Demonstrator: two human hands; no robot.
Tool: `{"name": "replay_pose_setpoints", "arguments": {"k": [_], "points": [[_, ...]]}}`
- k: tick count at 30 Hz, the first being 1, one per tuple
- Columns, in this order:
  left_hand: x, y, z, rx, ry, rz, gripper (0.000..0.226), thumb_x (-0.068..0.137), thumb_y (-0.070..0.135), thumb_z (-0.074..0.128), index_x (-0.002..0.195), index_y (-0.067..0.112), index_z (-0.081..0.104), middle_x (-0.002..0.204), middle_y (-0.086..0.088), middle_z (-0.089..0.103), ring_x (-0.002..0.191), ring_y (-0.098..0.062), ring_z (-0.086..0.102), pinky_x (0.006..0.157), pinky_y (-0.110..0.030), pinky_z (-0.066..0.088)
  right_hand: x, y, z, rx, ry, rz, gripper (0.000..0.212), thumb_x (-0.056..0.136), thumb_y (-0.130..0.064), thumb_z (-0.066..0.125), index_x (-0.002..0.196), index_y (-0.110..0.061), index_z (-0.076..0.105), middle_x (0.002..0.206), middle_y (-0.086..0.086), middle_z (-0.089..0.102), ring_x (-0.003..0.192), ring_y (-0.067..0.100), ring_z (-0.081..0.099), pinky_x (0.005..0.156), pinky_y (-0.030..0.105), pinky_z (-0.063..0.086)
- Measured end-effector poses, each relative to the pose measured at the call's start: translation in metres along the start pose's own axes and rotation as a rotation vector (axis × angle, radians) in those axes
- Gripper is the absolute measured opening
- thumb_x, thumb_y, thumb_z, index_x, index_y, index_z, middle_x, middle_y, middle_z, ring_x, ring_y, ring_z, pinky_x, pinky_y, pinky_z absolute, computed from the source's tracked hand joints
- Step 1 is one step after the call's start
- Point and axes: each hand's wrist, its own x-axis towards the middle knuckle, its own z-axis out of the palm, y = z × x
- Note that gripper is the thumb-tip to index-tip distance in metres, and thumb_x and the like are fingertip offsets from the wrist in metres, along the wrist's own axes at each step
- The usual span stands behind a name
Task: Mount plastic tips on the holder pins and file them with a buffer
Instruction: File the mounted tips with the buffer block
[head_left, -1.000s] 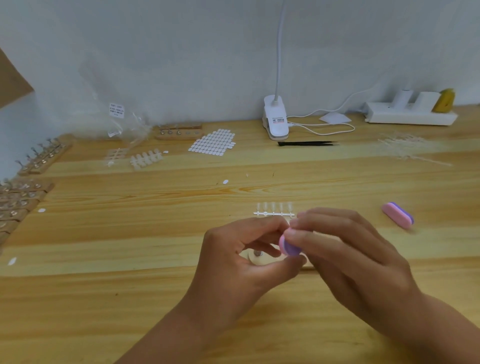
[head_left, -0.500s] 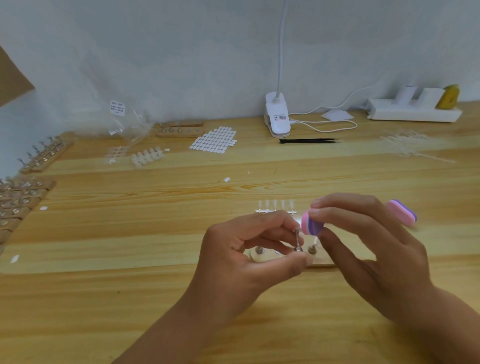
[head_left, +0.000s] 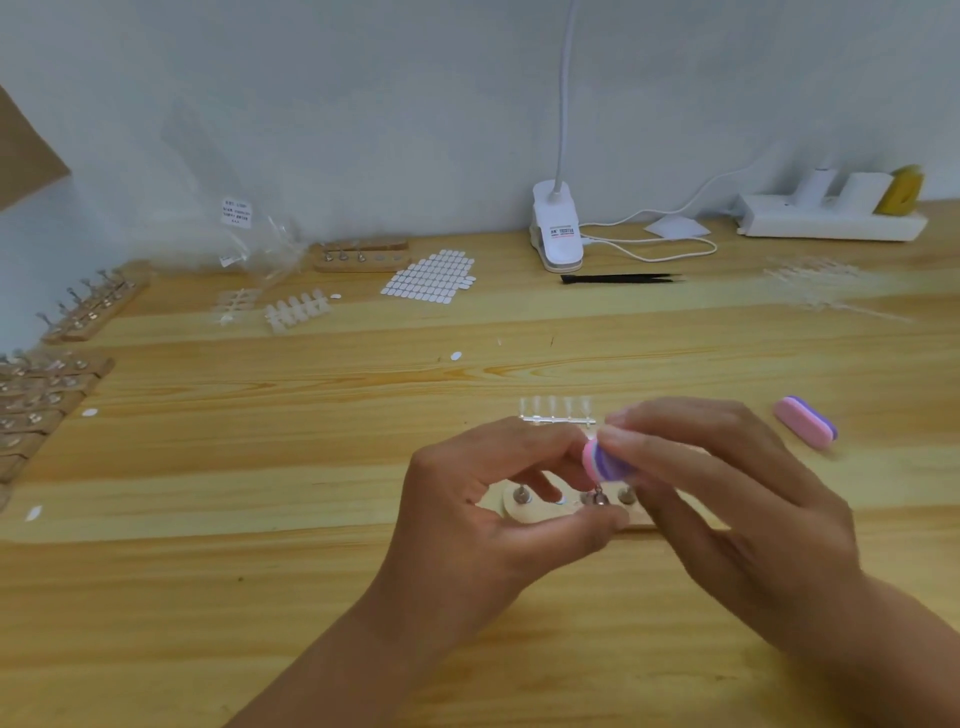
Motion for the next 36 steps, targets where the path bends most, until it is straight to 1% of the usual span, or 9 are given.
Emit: {"name": "replay_pose_setpoints", "arguments": {"k": [3,6,10,13,15,21,27,31,36], "points": [[0.000,-0.003,-0.001,-0.015,0.019,-0.034,0.027,0.065,0.017,0.089,0.088,0.021,0.074,0.081,0.009,0.071,0.075,-0.012,0.068,0.066,-0.026,0.056,0.003,0.007,-0.002,-0.043,0.002,0.147,0.028,0.092,-0.002,0.066,0.119,-0.010,0.066,0.114,0.002,0.067,0.108,0.009,0.065,0.094,0.020,0.049],[0.000,-0.003,0.000,-0.010,0.028,-0.047,0.026,0.065,0.016,0.088,0.087,0.022,0.074,0.080,0.008,0.070,0.075,-0.011,0.068,0.066,-0.022,0.055,0.004,-0.001,-0.001,0.320,0.034,0.451,0.031,0.096,-0.026,0.062,0.127,-0.028,0.065,0.112,-0.007,0.071,0.105,0.012,0.069,0.089,0.017,0.053],[0.001,-0.003,0.000,-0.029,0.056,-0.062,0.030,0.065,0.015,0.087,0.091,0.024,0.076,0.089,0.009,0.070,0.086,-0.013,0.068,0.068,-0.024,0.056,0.007,-0.005,-0.002,0.763,0.050,0.741,0.041,0.091,-0.042,0.066,0.130,-0.031,0.065,0.106,0.009,0.070,0.088,0.027,0.073,0.085,0.032,0.058],[0.002,-0.004,0.000,-0.028,0.067,-0.052,0.034,0.065,0.013,0.087,0.096,0.023,0.076,0.102,0.012,0.072,0.101,-0.015,0.067,0.075,-0.024,0.056,0.010,-0.004,-0.003,0.849,0.037,0.835,0.054,0.081,-0.058,0.074,0.126,-0.028,0.068,0.103,0.010,0.071,0.086,0.027,0.071,0.087,0.049,0.057],[0.001,-0.004,-0.001,-0.054,0.072,-0.089,0.034,0.066,0.015,0.086,0.096,0.025,0.076,0.101,0.013,0.074,0.097,-0.013,0.069,0.076,-0.022,0.055,0.011,-0.004,-0.003,0.856,0.017,0.864,0.055,0.078,-0.059,0.076,0.123,-0.028,0.068,0.102,0.009,0.072,0.084,0.026,0.071,0.090,0.057,0.050],[0.001,-0.003,0.000,-0.100,0.092,-0.121,0.034,0.067,0.016,0.086,0.097,0.026,0.074,0.091,0.010,0.076,0.084,-0.010,0.071,0.075,-0.019,0.054,0.014,-0.008,-0.004,0.782,0.084,0.712,0.028,0.081,-0.024,0.075,0.108,-0.027,0.069,0.098,0.000,0.072,0.094,0.016,0.071,0.083,0.019,0.055],[0.001,-0.003,-0.001,-0.058,0.054,-0.088,0.032,0.068,0.021,0.087,0.098,0.026,0.075,0.095,0.010,0.073,0.091,-0.015,0.069,0.074,-0.025,0.056,0.005,-0.007,-0.002,0.348,0.081,0.379,0.025,0.089,-0.021,0.072,0.110,-0.032,0.067,0.111,-0.008,0.067,0.107,0.022,0.067,0.093,0.033,0.052],[0.000,-0.003,0.000,-0.048,0.035,-0.050,0.033,0.067,0.023,0.087,0.098,0.021,0.076,0.095,0.006,0.073,0.093,-0.018,0.068,0.074,-0.028,0.055,0.004,-0.006,-0.003,0.137,0.053,0.128,0.025,0.088,-0.011,0.071,0.111,-0.018,0.066,0.108,-0.005,0.066,0.107,0.006,0.064,0.089,0.014,0.046],[0.001,-0.002,0.001,-0.126,0.042,-0.041,0.030,0.069,0.028,0.083,0.097,0.025,0.075,0.093,0.010,0.071,0.085,-0.016,0.067,0.072,-0.023,0.054,0.003,0.003,-0.003,0.057,0.056,0.154,0.024,0.087,-0.008,0.070,0.110,-0.014,0.064,0.107,0.003,0.066,0.104,0.005,0.064,0.093,0.015,0.046]]}}
